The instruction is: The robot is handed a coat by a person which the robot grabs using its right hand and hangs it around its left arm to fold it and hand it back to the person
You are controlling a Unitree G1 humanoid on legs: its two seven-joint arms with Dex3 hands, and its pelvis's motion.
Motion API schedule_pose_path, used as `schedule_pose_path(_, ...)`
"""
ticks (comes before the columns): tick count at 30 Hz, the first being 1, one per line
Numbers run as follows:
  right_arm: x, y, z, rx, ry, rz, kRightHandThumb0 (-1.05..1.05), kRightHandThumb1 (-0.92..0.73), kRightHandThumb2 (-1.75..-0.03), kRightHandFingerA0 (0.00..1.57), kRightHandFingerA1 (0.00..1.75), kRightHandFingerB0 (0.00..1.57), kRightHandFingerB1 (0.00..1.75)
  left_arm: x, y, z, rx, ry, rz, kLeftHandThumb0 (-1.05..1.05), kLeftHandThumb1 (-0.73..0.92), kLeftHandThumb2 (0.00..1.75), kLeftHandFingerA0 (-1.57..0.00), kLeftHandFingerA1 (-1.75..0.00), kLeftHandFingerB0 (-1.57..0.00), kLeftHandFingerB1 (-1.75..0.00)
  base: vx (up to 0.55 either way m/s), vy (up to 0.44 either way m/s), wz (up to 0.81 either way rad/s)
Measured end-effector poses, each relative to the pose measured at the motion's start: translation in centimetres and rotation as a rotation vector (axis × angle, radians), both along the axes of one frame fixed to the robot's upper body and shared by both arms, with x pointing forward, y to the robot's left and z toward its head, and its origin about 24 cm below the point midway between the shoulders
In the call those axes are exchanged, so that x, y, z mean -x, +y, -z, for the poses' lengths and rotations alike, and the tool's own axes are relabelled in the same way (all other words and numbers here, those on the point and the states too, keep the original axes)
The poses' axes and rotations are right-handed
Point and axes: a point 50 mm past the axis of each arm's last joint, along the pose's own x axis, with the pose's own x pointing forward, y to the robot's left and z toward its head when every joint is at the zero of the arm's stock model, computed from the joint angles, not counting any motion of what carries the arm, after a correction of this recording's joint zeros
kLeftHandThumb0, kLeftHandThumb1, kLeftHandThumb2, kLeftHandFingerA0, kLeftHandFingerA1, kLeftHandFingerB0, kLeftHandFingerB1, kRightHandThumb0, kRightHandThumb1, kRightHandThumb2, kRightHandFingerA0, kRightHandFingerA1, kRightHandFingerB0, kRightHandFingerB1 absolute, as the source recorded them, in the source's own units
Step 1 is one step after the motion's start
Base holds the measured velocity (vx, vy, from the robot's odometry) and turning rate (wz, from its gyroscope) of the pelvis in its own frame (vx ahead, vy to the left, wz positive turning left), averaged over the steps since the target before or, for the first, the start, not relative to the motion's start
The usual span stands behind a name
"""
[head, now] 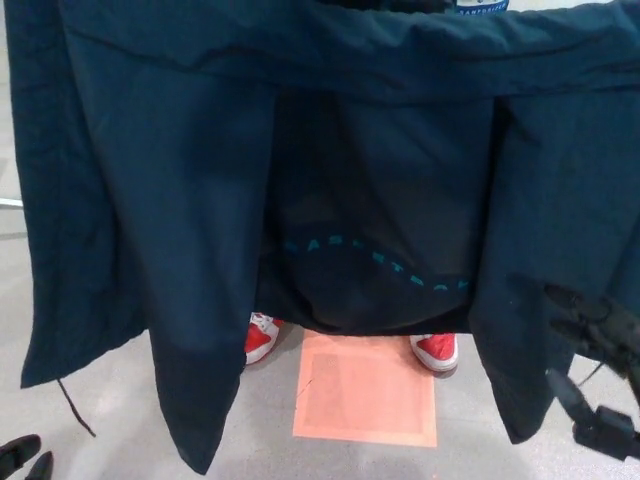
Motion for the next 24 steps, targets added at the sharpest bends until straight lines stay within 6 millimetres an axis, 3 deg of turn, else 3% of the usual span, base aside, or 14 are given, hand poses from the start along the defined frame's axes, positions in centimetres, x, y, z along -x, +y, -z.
schedule_pose_path(6,-0.3,0.3,-5.1,0.001,-0.195,-0.044,-0.79,-0.68,-0.67,0.4,0.38,0.32,0.34,0.0,0.0,0.0,0.0,0.0,0.0,-0.64,0.86,0.65,-0.23,-0.35,-0.18,-0.32,0.0,0.0,0.0)
schedule_pose_path(14,-1.6,2.2,-16.4,0.028,-0.601,-0.187,-0.79,-0.78,-0.64,0.3,0.32,0.26,0.3,0.0,0.0,0.0,-0.004,0.004,0.008,-0.67,0.88,0.66,-0.25,-0.34,-0.2,-0.32,0.0,0.0,0.0)
schedule_pose_path(19,-1.7,3.5,-22.0,0.074,-0.782,-0.264,-0.8,-0.79,-0.64,0.21,0.3,0.17,0.28,-0.1,-0.1,0.0,-0.009,0.006,0.021,-0.66,0.9,0.67,-0.25,-0.35,-0.21,-0.33,0.0,0.0,0.0)
schedule_pose_path(20,-1.7,3.8,-23.0,0.085,-0.808,-0.277,-0.38,-0.41,-1.02,0.0,0.48,0.0,0.46,-0.1,-0.2,0.0,-0.011,0.006,0.024,-0.66,0.9,0.67,-0.25,-0.35,-0.2,-0.33,0.0,0.0,0.0)
schedule_pose_path(21,-1.7,4.1,-24.1,0.102,-0.835,-0.292,-0.38,-0.41,-1.02,0.0,0.48,0.0,0.46,-0.1,-0.2,0.0,-0.013,0.006,0.029,-0.66,0.9,0.67,-0.25,-0.35,-0.2,-0.33,0.0,0.0,0.0)
schedule_pose_path(22,-1.7,4.4,-25.0,0.116,-0.854,-0.307,-0.83,-0.65,-0.94,0.16,0.43,0.11,0.38,-0.2,-0.2,0.0,-0.016,0.005,0.033,-0.66,0.89,0.66,-0.23,-0.35,-0.2,-0.34,0.0,0.0,0.0)
schedule_pose_path(24,-1.7,5.1,-26.7,0.154,-0.886,-0.338,-0.81,-0.65,-0.98,0.25,0.48,0.09,0.37,-0.3,-0.3,-0.1,-0.019,0.002,0.04,-0.65,0.89,0.66,-0.23,-0.35,-0.21,-0.33,0.0,0.0,0.0)
